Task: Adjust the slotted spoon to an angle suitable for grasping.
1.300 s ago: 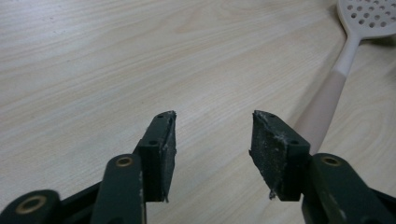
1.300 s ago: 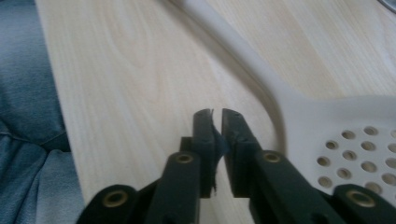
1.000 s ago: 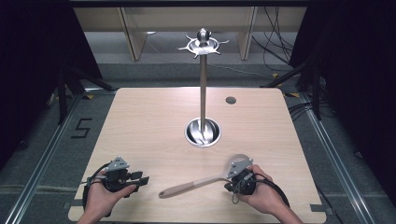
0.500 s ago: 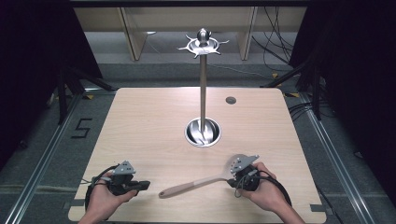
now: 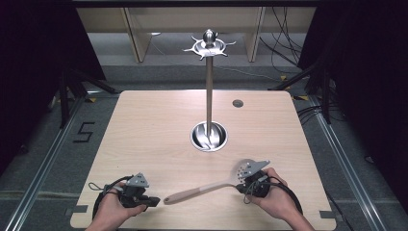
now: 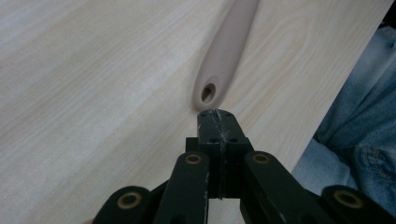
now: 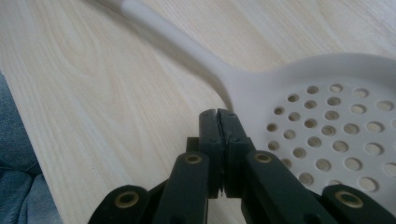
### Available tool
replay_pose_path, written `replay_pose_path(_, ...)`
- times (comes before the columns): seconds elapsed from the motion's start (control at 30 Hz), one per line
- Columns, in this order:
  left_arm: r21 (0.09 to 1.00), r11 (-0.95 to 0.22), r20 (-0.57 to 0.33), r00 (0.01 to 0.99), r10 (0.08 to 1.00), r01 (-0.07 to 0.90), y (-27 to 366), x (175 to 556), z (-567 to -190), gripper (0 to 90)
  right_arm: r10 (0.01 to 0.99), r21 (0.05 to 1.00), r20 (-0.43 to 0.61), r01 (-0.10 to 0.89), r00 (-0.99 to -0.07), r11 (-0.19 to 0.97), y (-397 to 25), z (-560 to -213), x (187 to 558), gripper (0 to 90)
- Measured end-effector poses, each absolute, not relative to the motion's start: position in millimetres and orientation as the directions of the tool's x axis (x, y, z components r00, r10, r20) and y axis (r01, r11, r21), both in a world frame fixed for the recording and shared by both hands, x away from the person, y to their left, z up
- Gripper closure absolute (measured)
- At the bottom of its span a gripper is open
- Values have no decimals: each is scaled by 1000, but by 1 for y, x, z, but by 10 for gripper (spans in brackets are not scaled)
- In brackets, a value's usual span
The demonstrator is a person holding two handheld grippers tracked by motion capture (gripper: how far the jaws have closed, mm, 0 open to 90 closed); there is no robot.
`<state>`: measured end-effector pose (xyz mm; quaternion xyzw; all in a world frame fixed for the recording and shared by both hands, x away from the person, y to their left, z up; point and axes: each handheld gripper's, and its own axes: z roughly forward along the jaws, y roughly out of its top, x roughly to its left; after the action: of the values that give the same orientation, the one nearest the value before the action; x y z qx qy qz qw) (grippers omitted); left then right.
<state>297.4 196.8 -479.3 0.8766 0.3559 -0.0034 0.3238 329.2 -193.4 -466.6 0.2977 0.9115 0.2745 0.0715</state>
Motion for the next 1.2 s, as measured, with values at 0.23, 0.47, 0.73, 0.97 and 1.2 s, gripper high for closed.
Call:
replay_pose_path(0.23, 501, -622, -185, 777, 602, 602, 195, 304, -480, 896, 590, 543, 60, 522, -805, 657, -196, -466, 331, 890)
replay_pose_path(0.47, 483, -639, -174, 781, 600, 599, 188, 310, -483, 896, 574, 553, 53, 503, -817, 665, -196, -467, 333, 885)
replay_pose_path(0.73, 456, -642, -185, 772, 608, 616, 180, 314, -488, 896, 585, 566, 74, 517, -808, 642, -196, -468, 333, 882)
replay_pose_path(0.97, 436, -636, -198, 757, 623, 637, 177, 315, -489, 897, 583, 554, 68, 517, -809, 652, -197, -467, 333, 880)
replay_pose_path(1.2, 428, -636, -206, 755, 623, 642, 174, 317, -489, 897, 601, 544, 95, 547, -793, 636, -197, -465, 332, 880)
